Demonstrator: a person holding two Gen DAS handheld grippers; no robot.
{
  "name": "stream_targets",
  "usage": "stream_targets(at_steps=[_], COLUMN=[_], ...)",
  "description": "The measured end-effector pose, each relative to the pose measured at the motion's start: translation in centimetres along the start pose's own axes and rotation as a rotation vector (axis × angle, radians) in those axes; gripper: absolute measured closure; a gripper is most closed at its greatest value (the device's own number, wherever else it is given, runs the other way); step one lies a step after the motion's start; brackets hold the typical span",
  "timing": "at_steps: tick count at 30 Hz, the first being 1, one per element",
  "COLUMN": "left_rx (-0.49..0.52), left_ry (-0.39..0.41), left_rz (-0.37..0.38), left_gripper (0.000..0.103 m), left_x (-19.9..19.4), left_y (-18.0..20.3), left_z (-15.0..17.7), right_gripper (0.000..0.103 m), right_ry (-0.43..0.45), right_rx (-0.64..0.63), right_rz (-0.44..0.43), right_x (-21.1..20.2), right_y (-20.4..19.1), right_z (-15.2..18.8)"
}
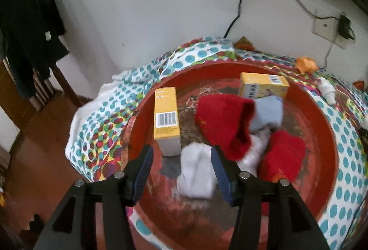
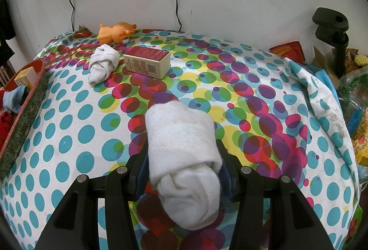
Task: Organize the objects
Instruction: 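Set the yellow box upright in the tray and open the left gripper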
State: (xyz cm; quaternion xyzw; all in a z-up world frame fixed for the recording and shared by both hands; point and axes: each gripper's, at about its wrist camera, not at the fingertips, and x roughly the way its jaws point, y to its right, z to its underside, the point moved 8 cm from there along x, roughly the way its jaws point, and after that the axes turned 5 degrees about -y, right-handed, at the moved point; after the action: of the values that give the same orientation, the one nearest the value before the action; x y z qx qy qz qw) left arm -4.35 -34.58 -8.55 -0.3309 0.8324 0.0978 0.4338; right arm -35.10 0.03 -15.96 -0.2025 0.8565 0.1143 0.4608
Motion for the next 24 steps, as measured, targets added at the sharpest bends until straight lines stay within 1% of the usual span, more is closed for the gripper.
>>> stream_targets(at_steps=[3, 6, 8, 9, 12, 14, 17, 19, 22, 24], left_rx=[0.035, 0.057, 0.066, 0.062, 0.066, 0.081, 0.124, 0.150, 0.169, 0.168], left_ry=[0.011, 0.043, 0.049, 0.065, 0.058, 0.074, 0.112, 0.130, 0.142, 0.130], left_rz=[0.009, 0.029, 0.023, 0.038, 0.071, 0.068, 0.038, 0.033, 0.038, 0.037], left_gripper=[0.048, 0.048, 0.048, 0.048, 0.048, 0.048, 0.048, 0.048, 0.048, 0.048], left_x=[-1.4, -2.7, -3.2, -3.6, -4.0, -4.5, -5.3, -5.8, -6.2, -6.0], left_y=[1.4, 3.0, 3.8, 4.2, 5.3, 5.6, 5.8, 5.9, 5.9, 5.8], left_z=[1.2, 2.3, 3.0, 3.4, 4.6, 5.2, 6.1, 6.7, 7.5, 7.8], right_gripper=[0.054, 0.054, 0.053, 0.052, 0.050, 0.049, 0.050, 0.050, 0.050, 0.051], right_ry=[0.000, 0.000, -0.001, -0.001, -0.002, -0.004, -0.002, 0.000, 0.000, 0.001], right_rx=[-0.002, -0.004, -0.003, -0.003, -0.005, -0.003, -0.013, -0.019, -0.020, -0.025], right_rz=[-0.001, -0.001, -0.001, -0.002, 0.007, 0.009, 0.021, 0.029, 0.028, 0.032], right_x=[0.0, 0.0, 0.1, 0.1, 0.1, 0.2, 0.1, 0.0, -0.1, -0.1], right_y=[0.0, 0.0, 0.1, 0.2, 0.4, 0.7, 0.8, 0.7, 0.6, 0.6], right_z=[0.0, 0.0, 0.0, 0.0, 0.0, 0.0, 0.0, 0.1, 0.1, 0.1])
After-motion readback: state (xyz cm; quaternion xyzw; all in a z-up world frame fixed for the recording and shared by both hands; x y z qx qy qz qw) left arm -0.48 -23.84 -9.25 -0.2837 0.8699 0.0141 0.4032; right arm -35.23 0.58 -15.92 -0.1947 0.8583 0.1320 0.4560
